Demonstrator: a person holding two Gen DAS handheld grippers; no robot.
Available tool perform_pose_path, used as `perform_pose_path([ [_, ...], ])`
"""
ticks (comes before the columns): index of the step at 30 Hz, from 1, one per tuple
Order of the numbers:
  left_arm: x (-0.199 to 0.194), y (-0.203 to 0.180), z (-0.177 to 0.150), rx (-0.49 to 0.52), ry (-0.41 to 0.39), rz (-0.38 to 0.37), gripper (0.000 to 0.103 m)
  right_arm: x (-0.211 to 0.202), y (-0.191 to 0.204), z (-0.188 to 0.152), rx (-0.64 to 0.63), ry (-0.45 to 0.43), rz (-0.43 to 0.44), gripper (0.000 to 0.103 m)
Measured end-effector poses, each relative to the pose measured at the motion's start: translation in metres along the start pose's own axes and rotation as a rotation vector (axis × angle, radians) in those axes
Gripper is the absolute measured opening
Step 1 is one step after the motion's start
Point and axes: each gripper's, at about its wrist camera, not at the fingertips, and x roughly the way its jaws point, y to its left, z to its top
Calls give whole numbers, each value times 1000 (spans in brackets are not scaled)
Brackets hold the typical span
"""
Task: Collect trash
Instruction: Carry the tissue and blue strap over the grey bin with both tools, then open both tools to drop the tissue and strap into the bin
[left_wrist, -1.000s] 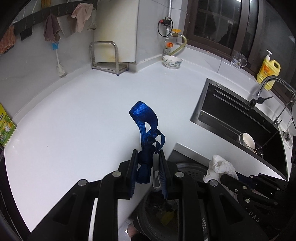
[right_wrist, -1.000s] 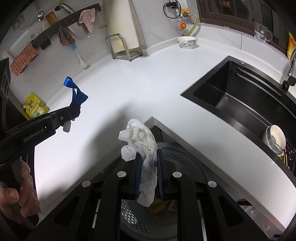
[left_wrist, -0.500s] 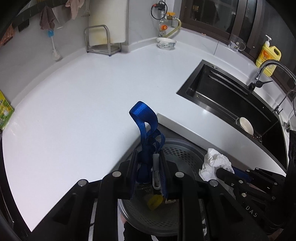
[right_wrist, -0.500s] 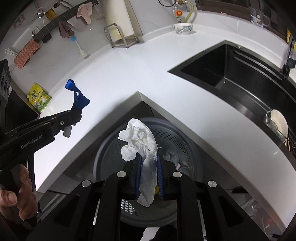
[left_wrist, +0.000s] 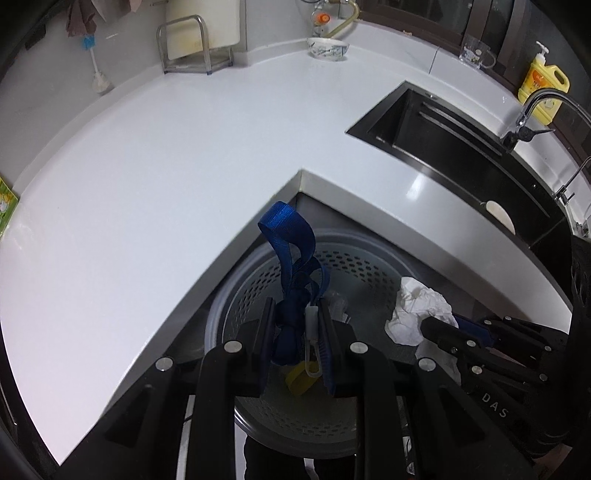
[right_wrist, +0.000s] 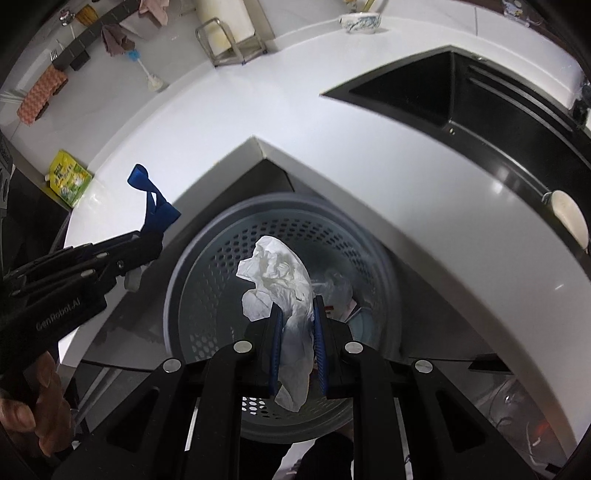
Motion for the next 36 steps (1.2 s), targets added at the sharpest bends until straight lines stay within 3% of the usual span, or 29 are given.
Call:
perform_pose_path([
  [11, 16, 1, -13, -10, 49, 14, 24, 16, -2, 0, -6, 51, 14, 16],
  [14, 14, 2, -12, -14, 42, 20, 33, 16, -2, 0, -7, 47, 17, 18],
  [15, 12, 3, -11, -18, 39, 22, 41, 16, -2, 1, -9, 47, 15, 20],
  [16, 11, 5, -11, -24, 36, 22, 54, 15, -2, 1, -10, 47, 12, 30],
  [17, 9, 6, -11, -30, 31, 21, 58, 14, -2, 2, -10, 43, 4, 41],
  [18, 6, 7, -10, -36, 22, 20, 61, 12, -3, 2, -8, 34, -2, 44],
  [36, -23, 12, 0, -41, -39, 48, 71, -18, 2, 4, 13, -15, -16, 45],
])
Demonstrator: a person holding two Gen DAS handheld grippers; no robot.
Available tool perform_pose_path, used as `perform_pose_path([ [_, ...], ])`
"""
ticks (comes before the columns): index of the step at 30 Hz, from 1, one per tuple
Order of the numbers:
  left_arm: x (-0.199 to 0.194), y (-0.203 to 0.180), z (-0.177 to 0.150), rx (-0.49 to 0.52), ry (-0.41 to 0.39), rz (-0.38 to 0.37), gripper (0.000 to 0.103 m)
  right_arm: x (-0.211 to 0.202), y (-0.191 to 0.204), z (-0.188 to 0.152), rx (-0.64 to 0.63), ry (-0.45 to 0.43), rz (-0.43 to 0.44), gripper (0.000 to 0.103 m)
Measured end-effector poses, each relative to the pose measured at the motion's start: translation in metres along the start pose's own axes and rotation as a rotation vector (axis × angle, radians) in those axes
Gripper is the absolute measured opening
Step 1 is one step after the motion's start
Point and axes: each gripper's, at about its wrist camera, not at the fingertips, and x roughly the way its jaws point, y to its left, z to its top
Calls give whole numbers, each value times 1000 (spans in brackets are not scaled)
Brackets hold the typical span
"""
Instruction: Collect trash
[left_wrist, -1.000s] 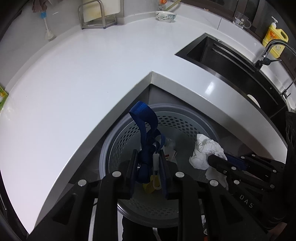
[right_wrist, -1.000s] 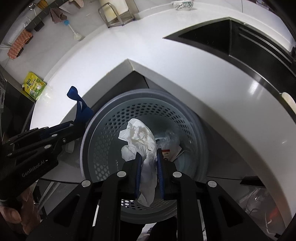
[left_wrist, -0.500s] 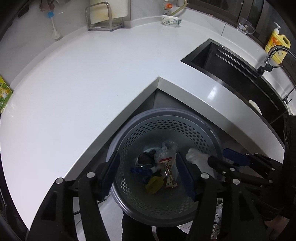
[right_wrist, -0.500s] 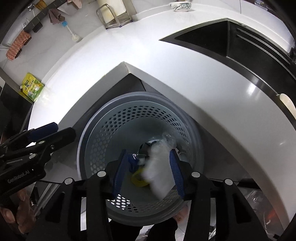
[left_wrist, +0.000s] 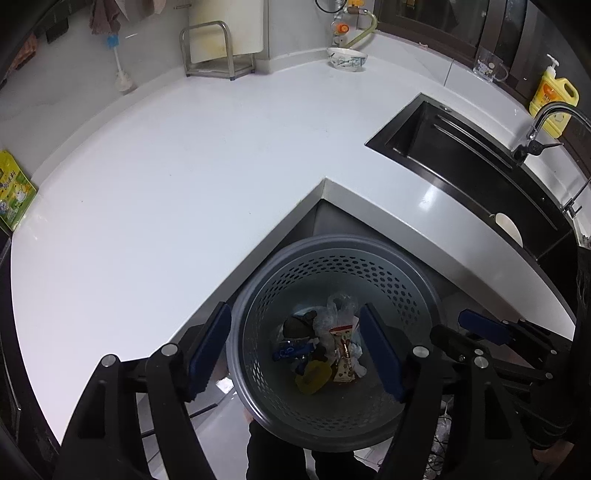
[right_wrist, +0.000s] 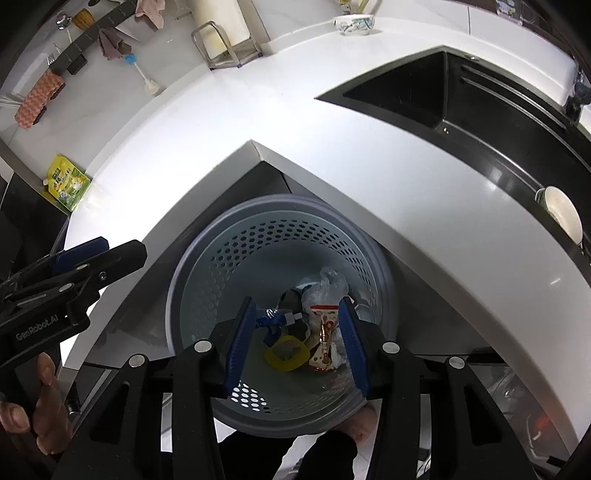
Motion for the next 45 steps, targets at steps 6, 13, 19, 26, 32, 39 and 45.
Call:
perform_pose_path([
  [6, -10, 4, 2, -6, -26, 13, 81, -10, 5, 2, -9, -25, -3, 50],
  [13, -20, 12, 5, -22, -51, 22, 87, -18, 13, 2, -22, -40, -8, 53],
  [19, -27, 16, 10, -35, -65, 34, 93, -22, 19, 3, -36, -44, 3, 55],
  [26, -34, 20, 13, -38, -82, 59, 95, -28, 20, 8, -33, -71, -6, 63],
  [32, -35, 23, 15, -43, -84, 69, 96, -29, 21, 11, -34, -74, -10, 65],
  [39, -35, 23, 16, -46, -84, 77, 96, -30, 23, 12, -43, -75, -13, 66],
  [45, -35, 24, 16, -46, -80, 82, 96, -30, 22, 13, -41, -77, -14, 66],
])
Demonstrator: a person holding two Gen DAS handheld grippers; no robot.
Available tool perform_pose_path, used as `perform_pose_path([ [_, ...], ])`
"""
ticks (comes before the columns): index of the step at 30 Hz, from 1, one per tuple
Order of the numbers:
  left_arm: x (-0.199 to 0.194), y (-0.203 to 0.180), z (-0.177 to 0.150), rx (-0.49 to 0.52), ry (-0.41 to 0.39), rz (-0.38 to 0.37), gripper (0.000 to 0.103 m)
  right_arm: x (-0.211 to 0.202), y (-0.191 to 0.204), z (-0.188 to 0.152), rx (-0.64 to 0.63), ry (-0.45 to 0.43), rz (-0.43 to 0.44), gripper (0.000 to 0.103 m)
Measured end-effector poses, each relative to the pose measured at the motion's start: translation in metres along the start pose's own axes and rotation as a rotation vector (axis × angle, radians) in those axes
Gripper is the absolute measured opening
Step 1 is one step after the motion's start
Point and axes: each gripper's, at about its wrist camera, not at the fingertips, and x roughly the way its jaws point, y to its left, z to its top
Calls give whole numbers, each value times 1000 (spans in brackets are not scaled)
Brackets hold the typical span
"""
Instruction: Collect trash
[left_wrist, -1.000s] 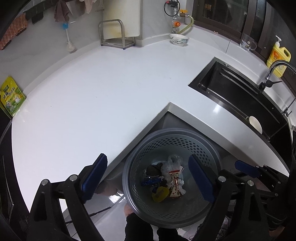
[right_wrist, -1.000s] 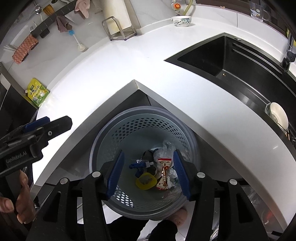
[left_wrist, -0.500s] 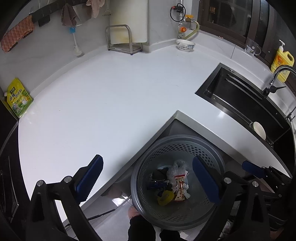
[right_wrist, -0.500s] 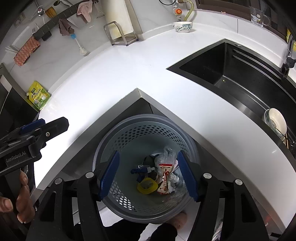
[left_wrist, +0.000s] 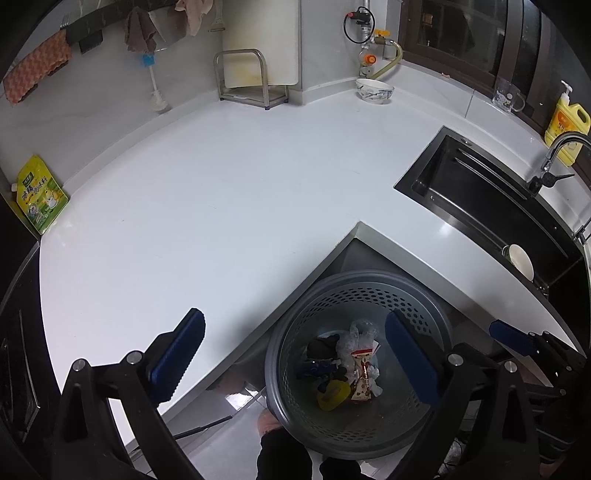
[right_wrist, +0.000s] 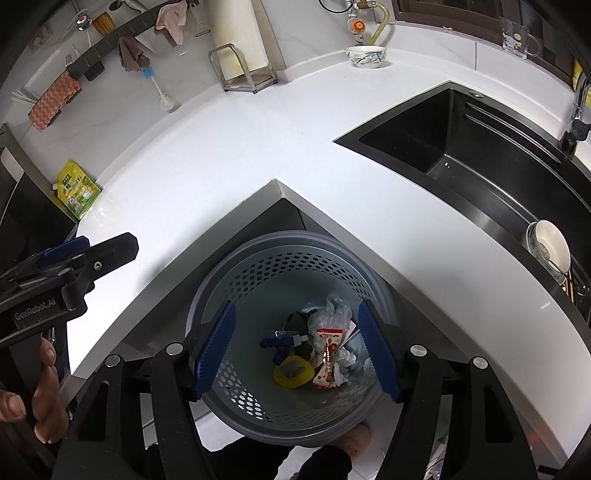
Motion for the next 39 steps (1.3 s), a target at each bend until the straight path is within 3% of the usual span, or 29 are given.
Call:
perform_pose_path([
  [39, -1, 5, 0, -18, 16, 52, 96, 0, 9, 0, -34, 5, -2, 68],
])
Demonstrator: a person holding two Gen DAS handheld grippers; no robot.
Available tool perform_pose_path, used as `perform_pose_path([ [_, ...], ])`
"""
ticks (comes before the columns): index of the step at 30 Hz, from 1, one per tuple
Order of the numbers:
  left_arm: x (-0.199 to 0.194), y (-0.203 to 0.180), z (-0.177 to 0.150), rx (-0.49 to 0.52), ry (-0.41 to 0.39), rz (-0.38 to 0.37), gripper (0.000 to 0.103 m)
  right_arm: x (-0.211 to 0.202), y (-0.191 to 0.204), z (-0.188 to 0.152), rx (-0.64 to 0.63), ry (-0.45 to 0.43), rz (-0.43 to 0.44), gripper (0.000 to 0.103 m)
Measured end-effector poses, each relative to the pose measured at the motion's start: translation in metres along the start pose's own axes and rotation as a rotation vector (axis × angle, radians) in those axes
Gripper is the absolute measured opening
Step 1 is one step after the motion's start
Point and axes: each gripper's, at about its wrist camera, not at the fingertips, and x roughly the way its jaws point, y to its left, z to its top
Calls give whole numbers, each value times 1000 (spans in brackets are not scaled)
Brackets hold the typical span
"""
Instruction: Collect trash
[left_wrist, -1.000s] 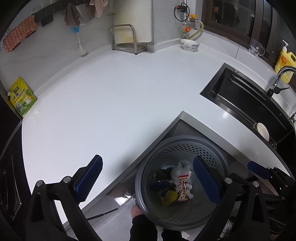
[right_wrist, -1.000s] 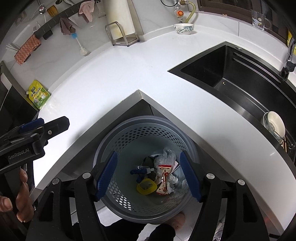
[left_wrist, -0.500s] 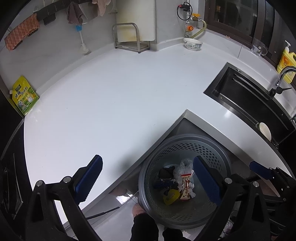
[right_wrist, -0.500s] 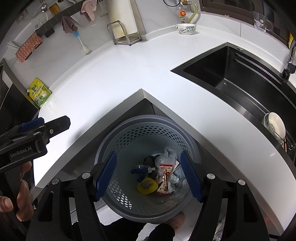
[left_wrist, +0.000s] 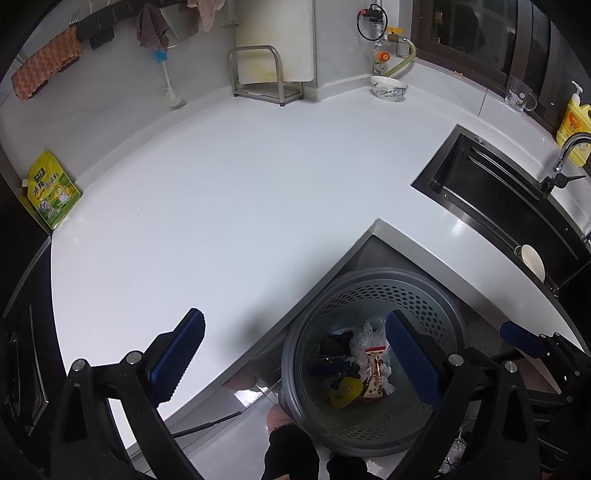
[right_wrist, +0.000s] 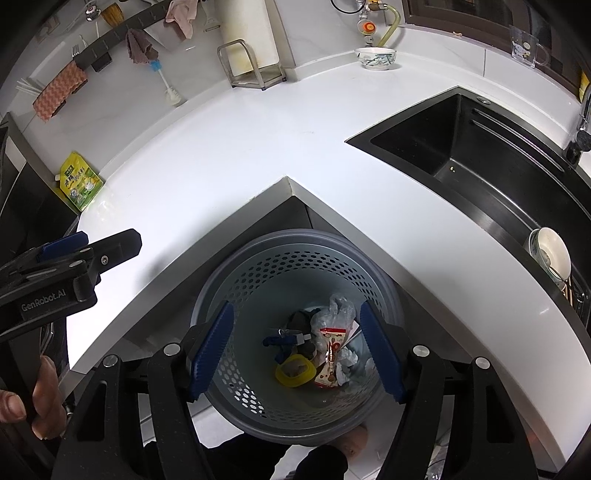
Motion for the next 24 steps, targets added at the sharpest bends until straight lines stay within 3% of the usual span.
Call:
perform_pose_path([
  [24, 1, 0, -1, -1, 4, -2, 96, 0, 1, 0, 2, 1, -1, 68],
])
